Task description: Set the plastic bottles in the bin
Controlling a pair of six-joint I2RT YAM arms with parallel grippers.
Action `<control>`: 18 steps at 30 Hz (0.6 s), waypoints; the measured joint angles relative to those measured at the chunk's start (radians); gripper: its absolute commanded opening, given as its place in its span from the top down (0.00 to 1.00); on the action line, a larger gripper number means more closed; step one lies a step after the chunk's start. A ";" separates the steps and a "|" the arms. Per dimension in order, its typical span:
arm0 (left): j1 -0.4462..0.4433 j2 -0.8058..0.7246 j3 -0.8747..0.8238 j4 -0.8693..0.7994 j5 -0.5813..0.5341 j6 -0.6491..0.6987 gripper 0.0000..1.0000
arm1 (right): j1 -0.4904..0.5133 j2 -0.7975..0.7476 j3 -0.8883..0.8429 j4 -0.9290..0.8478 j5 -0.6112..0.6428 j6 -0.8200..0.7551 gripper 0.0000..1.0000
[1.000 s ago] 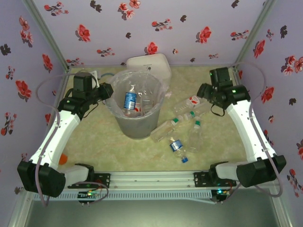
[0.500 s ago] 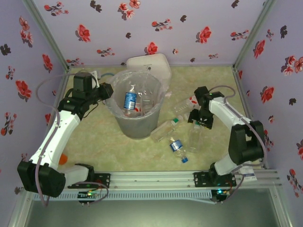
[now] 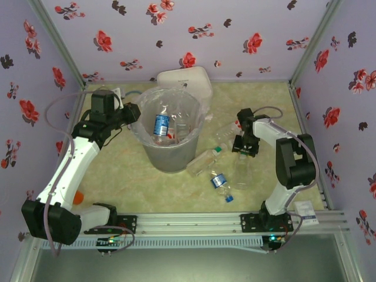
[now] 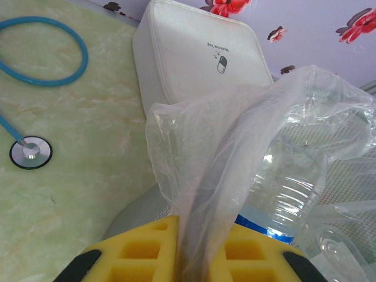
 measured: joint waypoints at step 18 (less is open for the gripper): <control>0.000 0.000 0.001 0.000 0.000 0.002 0.87 | -0.024 -0.388 0.146 -0.225 0.061 -0.006 0.81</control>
